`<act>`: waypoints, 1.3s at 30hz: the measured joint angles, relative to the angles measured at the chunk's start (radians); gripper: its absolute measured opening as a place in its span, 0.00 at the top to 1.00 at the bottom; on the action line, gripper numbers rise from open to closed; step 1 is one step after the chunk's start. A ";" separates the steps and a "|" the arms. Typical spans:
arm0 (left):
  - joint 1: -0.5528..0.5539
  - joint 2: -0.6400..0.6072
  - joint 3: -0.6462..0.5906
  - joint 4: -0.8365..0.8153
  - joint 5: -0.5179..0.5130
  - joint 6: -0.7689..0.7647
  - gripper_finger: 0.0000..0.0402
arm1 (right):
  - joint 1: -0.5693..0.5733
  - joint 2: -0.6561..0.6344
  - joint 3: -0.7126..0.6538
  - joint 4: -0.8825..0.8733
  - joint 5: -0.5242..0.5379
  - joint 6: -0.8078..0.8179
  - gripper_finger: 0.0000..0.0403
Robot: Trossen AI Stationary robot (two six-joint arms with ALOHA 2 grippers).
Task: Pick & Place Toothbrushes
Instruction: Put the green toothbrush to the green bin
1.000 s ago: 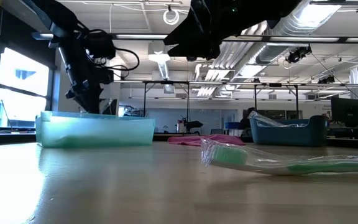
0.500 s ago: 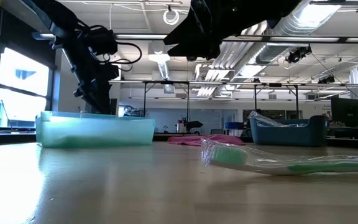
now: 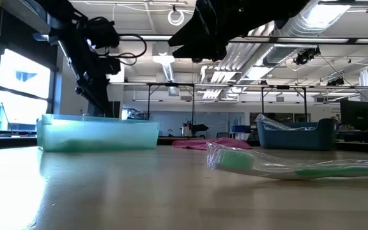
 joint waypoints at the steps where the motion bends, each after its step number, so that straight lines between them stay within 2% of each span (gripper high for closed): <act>1: -0.015 -0.015 -0.001 -0.006 -0.007 0.000 0.68 | 0.000 0.000 0.000 0.000 0.009 0.000 0.41; 9: -0.141 -0.173 -0.046 -0.006 -0.097 -0.052 0.71 | 0.000 0.000 0.000 0.000 0.045 0.000 0.41; 13: -0.180 -0.238 -0.087 -0.008 -0.100 -0.071 0.71 | 0.000 0.000 0.000 0.000 0.044 0.000 0.41; 26: -0.202 -0.240 -0.093 -0.012 -0.087 -0.086 0.71 | 0.000 0.000 0.000 0.000 0.044 0.000 0.41; 32: -0.203 -0.242 -0.093 -0.021 -0.091 0.001 0.71 | 0.001 0.000 0.000 0.000 0.043 0.002 0.41; 35: -0.224 -0.280 -0.105 -0.020 -0.069 0.021 0.71 | 0.001 0.000 0.000 0.000 0.043 0.002 0.41; 39: -0.278 -0.409 -0.189 0.060 -0.066 0.028 0.71 | 0.003 0.000 0.000 -0.003 0.042 0.038 0.41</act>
